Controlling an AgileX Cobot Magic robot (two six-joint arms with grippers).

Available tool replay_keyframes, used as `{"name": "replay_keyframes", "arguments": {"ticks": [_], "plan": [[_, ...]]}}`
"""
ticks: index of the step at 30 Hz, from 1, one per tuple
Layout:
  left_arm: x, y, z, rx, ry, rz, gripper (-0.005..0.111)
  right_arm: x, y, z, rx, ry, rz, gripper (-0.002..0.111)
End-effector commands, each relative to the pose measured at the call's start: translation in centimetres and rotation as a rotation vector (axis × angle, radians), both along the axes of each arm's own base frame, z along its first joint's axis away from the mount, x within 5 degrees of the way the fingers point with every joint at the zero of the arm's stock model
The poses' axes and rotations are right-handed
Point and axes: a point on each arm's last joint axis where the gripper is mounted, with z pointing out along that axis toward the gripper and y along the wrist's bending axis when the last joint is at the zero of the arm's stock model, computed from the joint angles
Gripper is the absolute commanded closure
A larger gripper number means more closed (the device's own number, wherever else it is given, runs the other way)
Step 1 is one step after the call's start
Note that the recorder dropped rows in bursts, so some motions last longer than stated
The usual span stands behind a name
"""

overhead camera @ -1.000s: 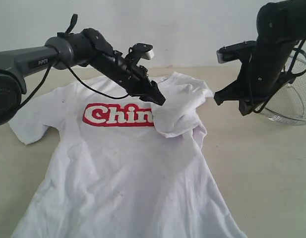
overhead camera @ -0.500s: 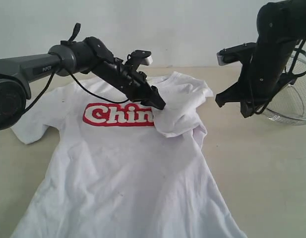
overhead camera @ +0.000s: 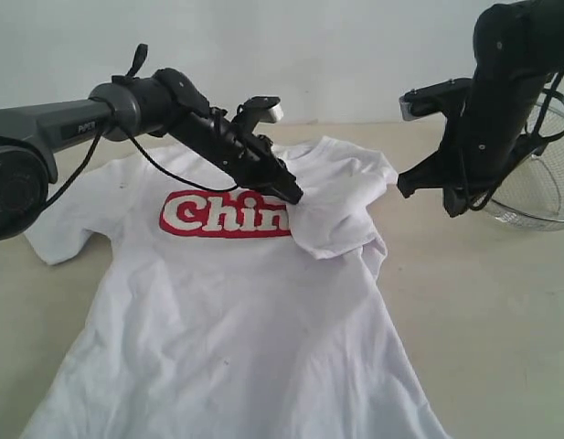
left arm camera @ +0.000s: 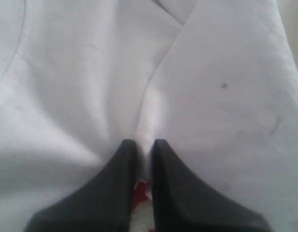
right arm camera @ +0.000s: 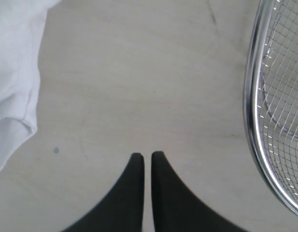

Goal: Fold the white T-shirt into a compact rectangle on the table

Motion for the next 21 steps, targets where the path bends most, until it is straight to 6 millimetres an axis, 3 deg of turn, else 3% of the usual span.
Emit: {"name": "replay_keyframes", "arguments": {"ticks": [1, 13, 21], "plan": [[0.2, 0.2, 1.2, -0.016, -0.018, 0.020, 0.102, 0.0, -0.4, 0.6, -0.006, -0.012, 0.003, 0.108], [0.5, 0.5, 4.5, -0.038, -0.089, 0.033, 0.102, 0.0, -0.3, 0.6, -0.003, -0.010, 0.001, 0.108], [0.6, 3.2, 6.1, -0.020, -0.024, 0.053, 0.102, 0.1, -0.3, 0.6, 0.001, -0.026, 0.002, 0.108]]}}
